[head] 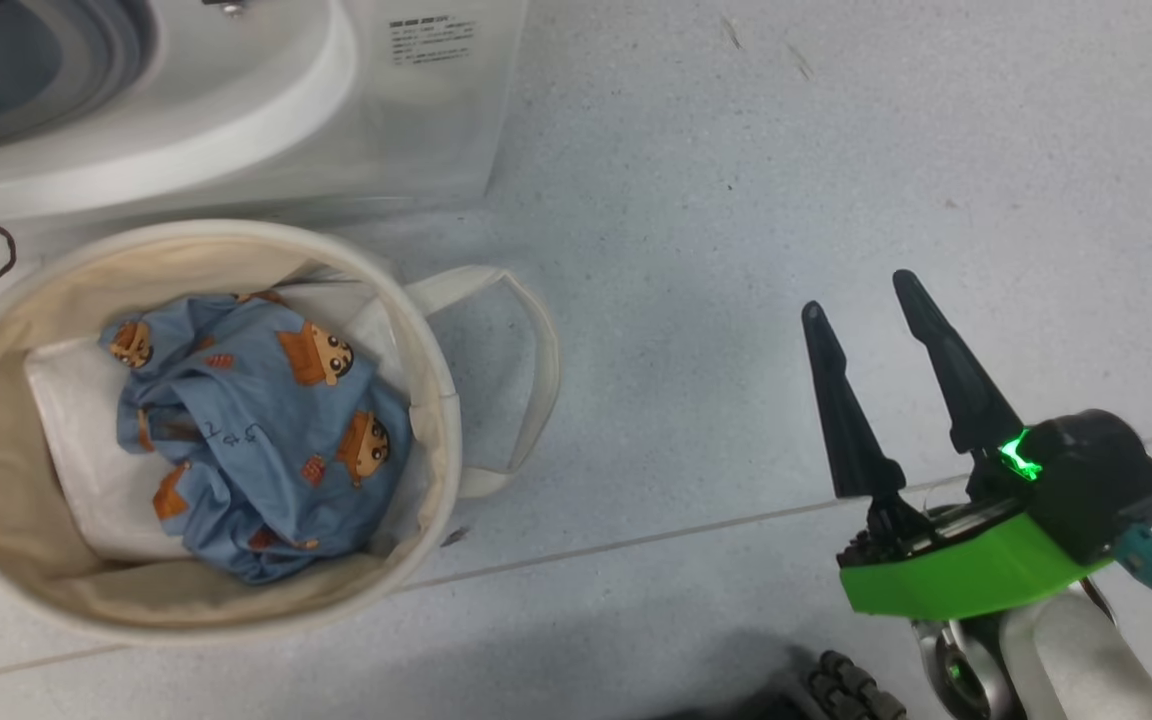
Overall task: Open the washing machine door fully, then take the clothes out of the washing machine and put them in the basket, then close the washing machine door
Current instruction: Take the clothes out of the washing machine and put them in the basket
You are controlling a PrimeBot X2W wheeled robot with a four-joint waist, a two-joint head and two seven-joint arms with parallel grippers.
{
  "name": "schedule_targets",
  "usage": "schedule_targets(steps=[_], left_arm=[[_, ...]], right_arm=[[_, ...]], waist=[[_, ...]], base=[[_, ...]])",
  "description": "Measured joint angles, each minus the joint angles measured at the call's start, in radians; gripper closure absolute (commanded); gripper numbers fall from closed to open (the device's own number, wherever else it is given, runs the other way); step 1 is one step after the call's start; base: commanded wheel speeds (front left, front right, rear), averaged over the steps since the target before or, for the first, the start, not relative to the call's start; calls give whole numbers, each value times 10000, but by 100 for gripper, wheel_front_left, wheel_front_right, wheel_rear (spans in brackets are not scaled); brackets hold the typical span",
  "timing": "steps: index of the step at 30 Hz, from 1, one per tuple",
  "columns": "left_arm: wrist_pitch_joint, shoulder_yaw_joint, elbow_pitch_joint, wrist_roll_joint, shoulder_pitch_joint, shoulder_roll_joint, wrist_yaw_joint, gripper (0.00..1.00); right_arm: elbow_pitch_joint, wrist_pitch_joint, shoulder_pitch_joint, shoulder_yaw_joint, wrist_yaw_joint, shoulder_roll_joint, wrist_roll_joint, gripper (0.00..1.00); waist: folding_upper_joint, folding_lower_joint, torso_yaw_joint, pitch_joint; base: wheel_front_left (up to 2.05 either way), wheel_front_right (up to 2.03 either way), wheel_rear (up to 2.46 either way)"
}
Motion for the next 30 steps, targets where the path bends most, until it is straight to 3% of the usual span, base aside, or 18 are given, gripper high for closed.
schedule_targets(steps=[8,23,30], left_arm=[[-8,408,-1375,-180,511,-249,-263,100],[-33,1417,-4955,-109,5158,-1292,-1871,100],[-27,1064,-6612,46,6857,-1442,-2173,100]], right_arm=[[274,-54,-98,226,0,-4,75,0],[1923,-481,-552,1273,0,-25,1170,0],[2742,-773,-551,1668,0,10,1685,0]], waist=[[0,-1,248,-416],[0,-2,1056,-2673],[1,-3,1553,-3910]], base=[[0,0,0],[0,0,0],[0,0,0]])
